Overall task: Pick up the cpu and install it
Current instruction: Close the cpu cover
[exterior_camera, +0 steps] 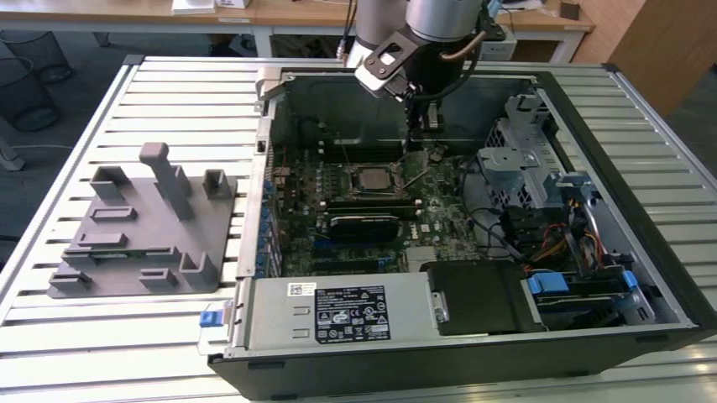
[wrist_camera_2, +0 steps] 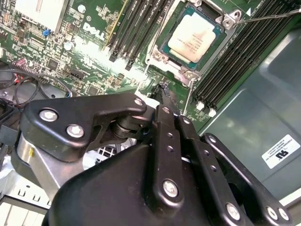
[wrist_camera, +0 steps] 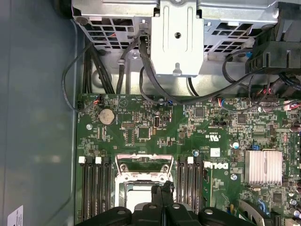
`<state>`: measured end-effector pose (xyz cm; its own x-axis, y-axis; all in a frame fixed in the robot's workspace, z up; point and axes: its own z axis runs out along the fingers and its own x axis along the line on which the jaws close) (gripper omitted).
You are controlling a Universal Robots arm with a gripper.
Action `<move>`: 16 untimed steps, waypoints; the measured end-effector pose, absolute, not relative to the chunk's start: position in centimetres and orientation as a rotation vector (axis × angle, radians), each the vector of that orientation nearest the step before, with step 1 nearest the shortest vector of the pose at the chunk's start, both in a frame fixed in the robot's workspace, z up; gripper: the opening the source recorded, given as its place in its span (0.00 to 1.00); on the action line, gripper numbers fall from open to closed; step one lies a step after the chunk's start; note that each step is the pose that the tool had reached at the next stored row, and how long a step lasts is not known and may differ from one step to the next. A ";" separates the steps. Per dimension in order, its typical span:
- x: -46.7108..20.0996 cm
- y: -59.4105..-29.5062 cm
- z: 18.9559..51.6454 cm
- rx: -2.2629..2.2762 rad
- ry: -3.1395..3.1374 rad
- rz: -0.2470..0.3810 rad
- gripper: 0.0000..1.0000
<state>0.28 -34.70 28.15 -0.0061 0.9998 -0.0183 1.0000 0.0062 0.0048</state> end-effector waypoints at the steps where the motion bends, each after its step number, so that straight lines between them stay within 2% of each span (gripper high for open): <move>1: 0.3 -34.7 28.2 2.203 2.217 -0.015 0.11; 16: 1.1 -34.7 28.2 2.203 2.217 -0.015 0.11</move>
<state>1.11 -34.70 28.15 -0.0060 0.9998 -0.0183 1.0000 0.0061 0.0048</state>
